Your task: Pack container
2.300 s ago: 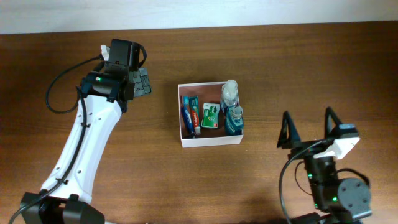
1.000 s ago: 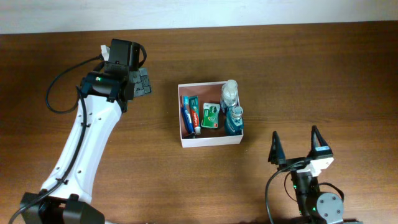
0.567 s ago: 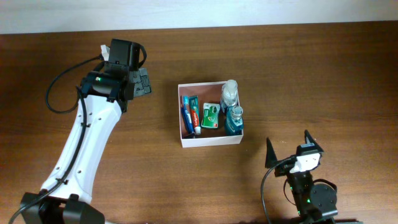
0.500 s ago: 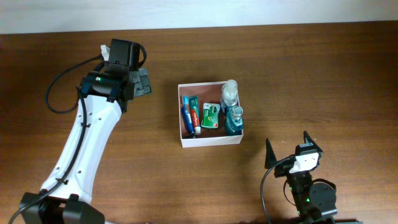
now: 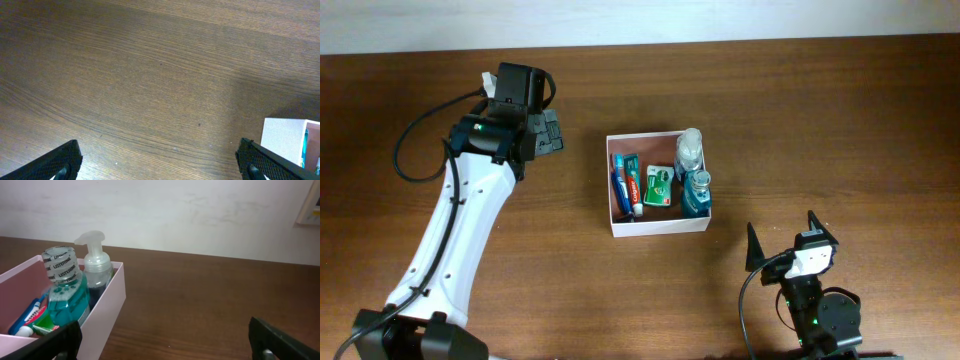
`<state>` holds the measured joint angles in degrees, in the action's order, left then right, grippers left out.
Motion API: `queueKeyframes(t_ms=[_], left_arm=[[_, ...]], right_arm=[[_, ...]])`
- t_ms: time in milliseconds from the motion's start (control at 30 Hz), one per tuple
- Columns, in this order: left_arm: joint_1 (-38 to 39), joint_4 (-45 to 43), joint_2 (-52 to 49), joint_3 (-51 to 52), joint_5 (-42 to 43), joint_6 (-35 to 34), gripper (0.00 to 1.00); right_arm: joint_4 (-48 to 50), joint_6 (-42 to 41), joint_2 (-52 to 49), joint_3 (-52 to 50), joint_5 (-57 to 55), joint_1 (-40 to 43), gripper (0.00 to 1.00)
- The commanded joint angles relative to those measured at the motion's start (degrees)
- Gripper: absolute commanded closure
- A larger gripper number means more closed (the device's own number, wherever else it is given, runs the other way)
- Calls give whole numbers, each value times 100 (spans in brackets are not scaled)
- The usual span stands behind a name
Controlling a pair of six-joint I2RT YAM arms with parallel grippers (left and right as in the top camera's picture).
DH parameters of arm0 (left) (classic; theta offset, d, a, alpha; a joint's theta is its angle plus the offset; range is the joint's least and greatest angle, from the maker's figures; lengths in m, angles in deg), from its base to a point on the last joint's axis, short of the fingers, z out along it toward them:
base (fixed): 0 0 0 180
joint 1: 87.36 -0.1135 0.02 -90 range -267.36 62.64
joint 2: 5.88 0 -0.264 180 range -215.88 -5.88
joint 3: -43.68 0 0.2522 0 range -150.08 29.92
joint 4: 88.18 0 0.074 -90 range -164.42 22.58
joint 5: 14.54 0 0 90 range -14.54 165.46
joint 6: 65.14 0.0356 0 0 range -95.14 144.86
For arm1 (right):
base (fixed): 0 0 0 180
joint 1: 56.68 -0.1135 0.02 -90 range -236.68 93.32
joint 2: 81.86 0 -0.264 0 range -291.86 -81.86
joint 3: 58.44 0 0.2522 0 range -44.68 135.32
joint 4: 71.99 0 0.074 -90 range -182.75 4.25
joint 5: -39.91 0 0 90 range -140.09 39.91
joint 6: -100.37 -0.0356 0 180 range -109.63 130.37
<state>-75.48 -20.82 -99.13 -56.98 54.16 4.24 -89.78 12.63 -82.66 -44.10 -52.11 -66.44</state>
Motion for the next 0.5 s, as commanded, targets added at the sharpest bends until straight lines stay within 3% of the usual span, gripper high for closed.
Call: queueKeyframes(t_ms=[0,467], left_arm=[[-4,7,42,-26,-39,7,1],[-4,15,15,-24,-90,17,1]], right_arm=[[-50,50,44,-26,11,50,2],[-50,48,44,-26,11,50,2]])
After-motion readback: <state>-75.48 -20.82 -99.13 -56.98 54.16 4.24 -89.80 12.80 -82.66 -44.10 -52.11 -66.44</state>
